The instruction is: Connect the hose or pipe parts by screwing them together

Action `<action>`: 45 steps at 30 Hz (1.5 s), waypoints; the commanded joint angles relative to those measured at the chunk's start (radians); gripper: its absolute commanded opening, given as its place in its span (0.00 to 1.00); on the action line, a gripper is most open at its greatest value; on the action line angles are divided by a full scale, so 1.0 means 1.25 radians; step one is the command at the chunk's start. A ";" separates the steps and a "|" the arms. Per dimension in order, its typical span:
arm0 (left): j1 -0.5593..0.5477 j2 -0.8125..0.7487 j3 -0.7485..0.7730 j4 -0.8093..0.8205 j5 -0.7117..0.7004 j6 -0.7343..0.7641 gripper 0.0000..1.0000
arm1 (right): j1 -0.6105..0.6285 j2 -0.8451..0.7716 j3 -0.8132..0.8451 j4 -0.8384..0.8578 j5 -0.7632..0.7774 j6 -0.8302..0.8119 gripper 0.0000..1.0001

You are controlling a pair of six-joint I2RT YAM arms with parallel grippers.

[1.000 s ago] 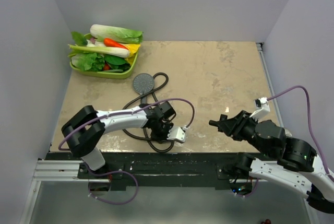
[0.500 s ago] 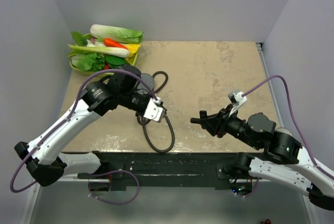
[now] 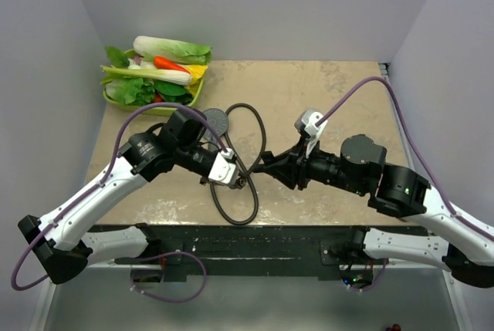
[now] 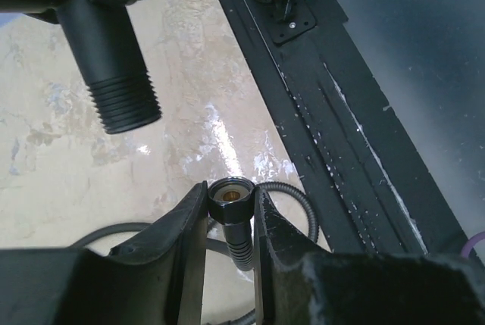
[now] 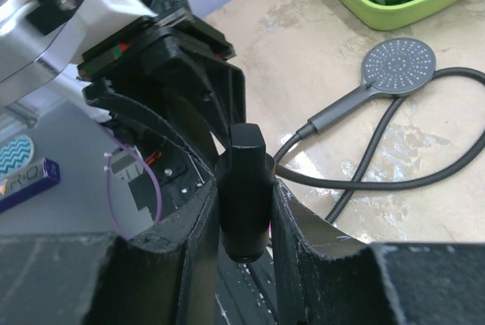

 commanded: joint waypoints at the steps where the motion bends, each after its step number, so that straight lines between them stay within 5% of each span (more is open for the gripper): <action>1: 0.005 0.003 -0.016 0.091 0.046 -0.096 0.00 | 0.029 0.019 0.054 0.002 -0.021 -0.057 0.00; 9: 0.011 0.003 -0.050 0.186 0.042 -0.232 0.00 | 0.112 0.079 0.085 -0.060 0.054 -0.087 0.00; 45: 0.013 -0.029 -0.067 0.191 0.081 -0.231 0.00 | 0.153 0.121 0.061 -0.013 0.135 -0.096 0.00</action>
